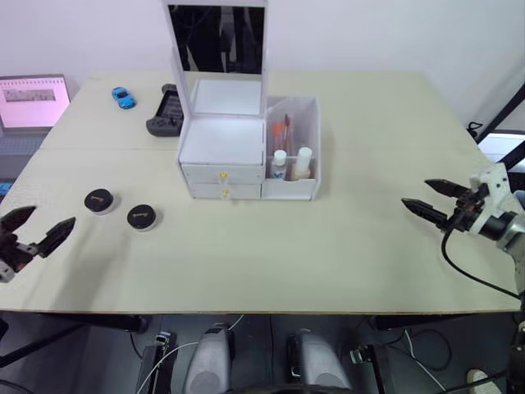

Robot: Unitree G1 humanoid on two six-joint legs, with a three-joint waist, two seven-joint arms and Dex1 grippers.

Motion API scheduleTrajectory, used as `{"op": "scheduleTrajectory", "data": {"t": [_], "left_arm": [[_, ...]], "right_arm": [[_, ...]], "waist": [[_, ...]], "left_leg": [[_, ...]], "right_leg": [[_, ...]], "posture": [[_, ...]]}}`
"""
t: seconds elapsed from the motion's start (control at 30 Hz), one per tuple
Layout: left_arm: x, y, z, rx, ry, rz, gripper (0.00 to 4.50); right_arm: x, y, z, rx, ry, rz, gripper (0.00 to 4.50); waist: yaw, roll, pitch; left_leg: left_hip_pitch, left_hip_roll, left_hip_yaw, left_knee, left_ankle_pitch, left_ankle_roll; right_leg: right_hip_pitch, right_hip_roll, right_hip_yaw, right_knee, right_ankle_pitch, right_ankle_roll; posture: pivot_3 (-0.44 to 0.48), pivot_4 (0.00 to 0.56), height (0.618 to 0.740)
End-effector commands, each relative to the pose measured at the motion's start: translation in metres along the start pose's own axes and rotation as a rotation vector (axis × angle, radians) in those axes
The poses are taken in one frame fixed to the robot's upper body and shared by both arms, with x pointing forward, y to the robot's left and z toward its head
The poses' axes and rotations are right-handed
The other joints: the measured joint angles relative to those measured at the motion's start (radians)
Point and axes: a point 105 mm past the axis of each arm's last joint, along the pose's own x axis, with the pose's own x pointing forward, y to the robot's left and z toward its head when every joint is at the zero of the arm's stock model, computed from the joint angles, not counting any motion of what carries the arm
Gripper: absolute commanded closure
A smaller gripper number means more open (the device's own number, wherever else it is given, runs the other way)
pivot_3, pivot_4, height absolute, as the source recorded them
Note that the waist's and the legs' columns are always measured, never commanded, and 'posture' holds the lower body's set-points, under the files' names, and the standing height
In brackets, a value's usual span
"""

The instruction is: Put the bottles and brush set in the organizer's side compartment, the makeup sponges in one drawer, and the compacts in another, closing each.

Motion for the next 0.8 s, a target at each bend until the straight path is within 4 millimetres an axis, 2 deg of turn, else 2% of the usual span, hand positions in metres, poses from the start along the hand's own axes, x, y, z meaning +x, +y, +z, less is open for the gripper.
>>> {"op": "scheduleTrajectory", "data": {"t": [0.03,0.1,0.17,0.27,0.37,0.4,0.47,0.57,0.8], "left_arm": [[0.018,-0.029,0.022,0.026,-0.045,-0.117,0.05],[0.031,-0.049,0.028,0.026,-0.051,-0.18,0.05],[0.045,-0.063,0.033,-0.021,-0.07,-0.198,0.05],[0.062,-0.086,0.034,-0.071,-0.071,-0.24,0.05],[0.09,-0.127,0.032,-0.08,-0.103,-0.259,0.05],[0.1,-0.147,0.033,-0.093,-0.121,-0.276,0.05],[0.11,-0.171,0.03,-0.095,-0.125,-0.272,0.05],[0.122,-0.188,0.021,-0.129,-0.115,-0.231,0.05],[0.146,-0.202,0.008,-0.146,-0.11,-0.133,0.05]], "right_arm": [[0.015,0.023,0.04,-0.09,-0.074,0.097,0.0],[0.024,0.043,0.048,-0.131,-0.06,0.162,0.0],[0.03,0.064,0.056,-0.101,-0.058,0.253,0.0],[0.037,0.086,0.066,-0.124,-0.069,0.331,0.0],[0.051,0.114,0.091,-0.164,-0.122,0.414,0.0],[0.053,0.123,0.099,-0.182,-0.131,0.439,0.0],[0.053,0.129,0.103,-0.191,-0.12,0.452,0.0],[0.052,0.127,0.106,-0.202,-0.099,0.435,0.0],[0.048,0.124,0.108,-0.187,-0.069,0.4,0.0]], "waist": [[-0.001,0.0,0.0],[-0.001,0.0,0.0],[0.0,0.0,0.0],[0.001,0.0,0.0],[0.001,0.001,0.0],[0.002,0.001,0.0],[0.005,0.0,0.0],[0.004,-0.002,-0.001],[0.003,-0.001,-0.001]], "left_leg": [[0.0,0.0,0.0,0.0,0.0,0.0],[0.0,0.0,0.0,-0.001,0.0,0.0],[0.0,0.0,0.0,-0.001,0.0,0.0],[0.0,0.0,-0.001,-0.001,0.0,0.0],[0.0,0.0,-0.001,0.0,0.0,0.0],[0.0,-0.001,-0.001,0.0,0.0,0.0],[-0.001,-0.001,-0.002,0.002,0.0,0.0],[-0.002,-0.001,-0.003,0.005,0.0,0.001],[-0.001,-0.001,-0.003,0.008,-0.002,0.003]], "right_leg": [[0.0,0.0,0.0,0.0,0.0,0.0],[0.0,0.0,0.0,0.0,0.0,0.0],[0.0,0.0,0.0,0.0,0.0,0.001],[0.001,0.0,0.0,0.001,0.0,0.001],[0.001,0.0,0.0,0.001,0.001,0.001],[0.001,0.0,0.001,0.001,0.001,0.001],[0.001,0.001,0.0,0.002,0.001,0.003],[0.003,0.001,0.0,0.001,0.002,0.004],[0.003,0.001,0.0,0.002,0.002,0.003]], "posture": [[0.0,0.15,0.74],[0.0,0.15,0.74],[0.0,0.15,0.74],[0.0,0.15,0.74],[0.0,0.15,0.74],[0.0,0.15,0.74],[0.0,0.15,0.74],[0.0,0.15,0.74],[0.0,0.15,0.74]]}}
